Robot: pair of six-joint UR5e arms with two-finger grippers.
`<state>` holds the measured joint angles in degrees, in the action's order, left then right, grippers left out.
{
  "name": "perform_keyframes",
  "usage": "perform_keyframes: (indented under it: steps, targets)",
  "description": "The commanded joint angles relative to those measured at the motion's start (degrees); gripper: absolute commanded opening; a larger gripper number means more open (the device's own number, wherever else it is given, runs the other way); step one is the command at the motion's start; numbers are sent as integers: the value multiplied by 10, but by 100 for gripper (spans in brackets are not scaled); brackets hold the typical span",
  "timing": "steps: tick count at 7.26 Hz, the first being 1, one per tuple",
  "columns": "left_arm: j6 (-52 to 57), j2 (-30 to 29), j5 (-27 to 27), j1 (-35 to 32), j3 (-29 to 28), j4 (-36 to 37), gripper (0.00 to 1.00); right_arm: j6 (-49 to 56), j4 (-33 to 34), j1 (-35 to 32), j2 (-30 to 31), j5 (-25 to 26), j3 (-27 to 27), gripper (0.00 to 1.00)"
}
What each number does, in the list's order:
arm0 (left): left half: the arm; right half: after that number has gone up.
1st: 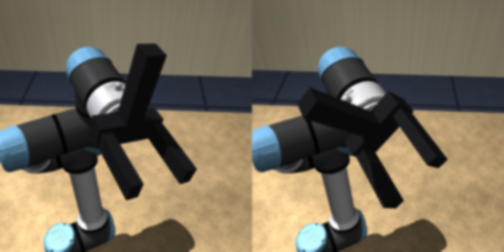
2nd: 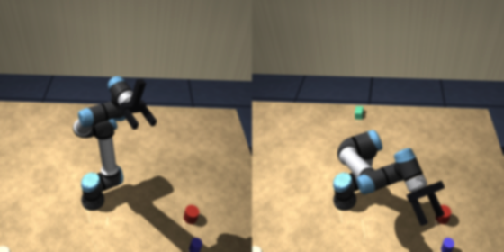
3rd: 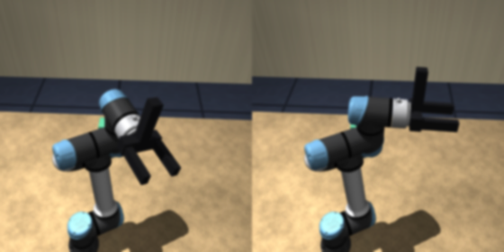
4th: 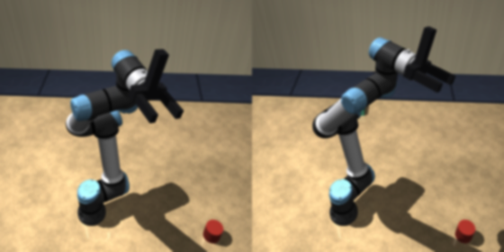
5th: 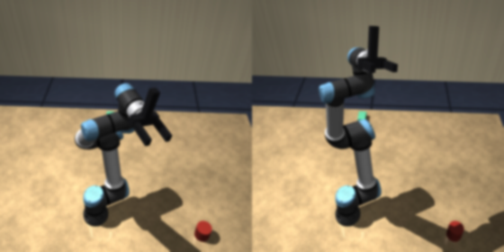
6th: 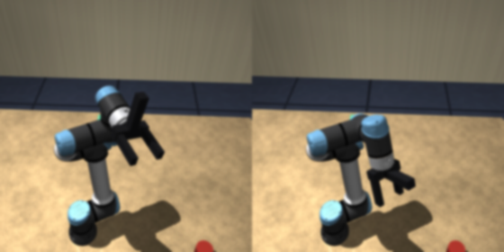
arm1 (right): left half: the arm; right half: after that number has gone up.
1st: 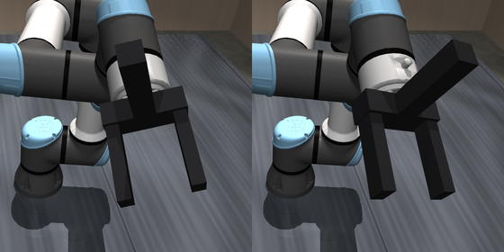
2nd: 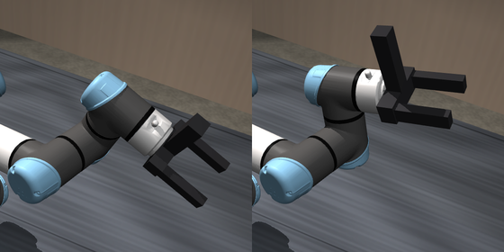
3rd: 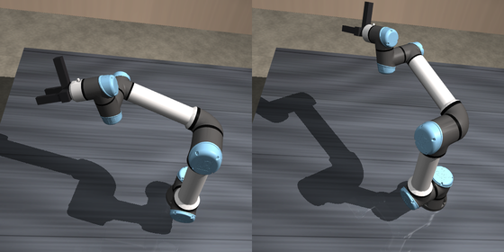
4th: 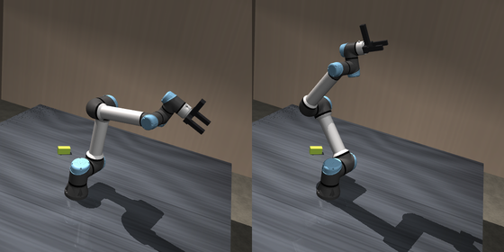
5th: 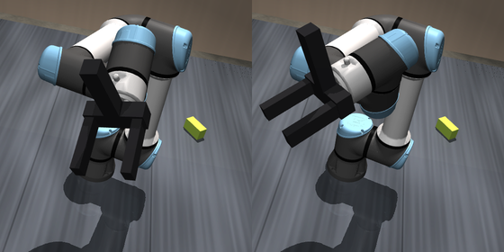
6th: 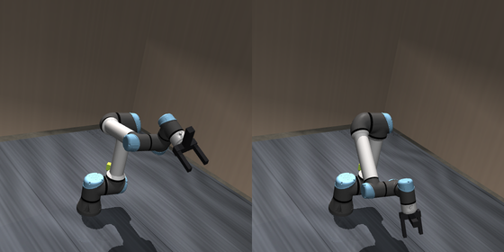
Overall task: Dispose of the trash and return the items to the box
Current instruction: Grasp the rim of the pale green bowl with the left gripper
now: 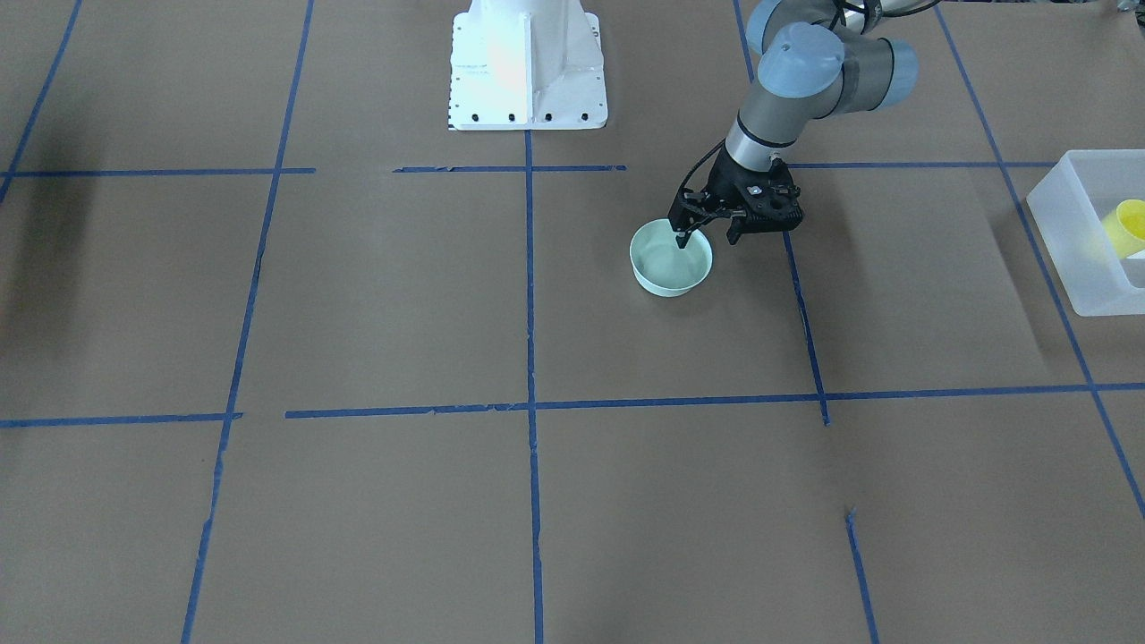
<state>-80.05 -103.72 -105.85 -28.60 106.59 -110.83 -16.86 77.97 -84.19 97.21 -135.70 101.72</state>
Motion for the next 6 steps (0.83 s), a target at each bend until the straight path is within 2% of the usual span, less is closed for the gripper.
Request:
perform_keyframes:
  steps: [1, 2, 3, 4, 5, 6]
  targets:
    - [0, -4, 5, 4, -15, 3, 39, -3, 0, 4, 0, 3, 1, 100]
    - [1, -4, 7, 4, -13, 4, 15, -3, -1, 4, 0, 4, 1, 100]
    - [2, -3, 6, 2, -7, 7, 0, -3, 0, 4, 0, 3, 2, 100]
    - [2, -5, 5, -1, -2, 8, 0, -3, -1, 4, 0, 4, 2, 100]
    - [2, -1, 2, -5, 24, 11, 0, -2, -1, 4, 0, 6, 1, 100]
    - [7, 3, -23, -27, 65, 47, 0, 2, -2, 4, 2, 5, 1, 100]
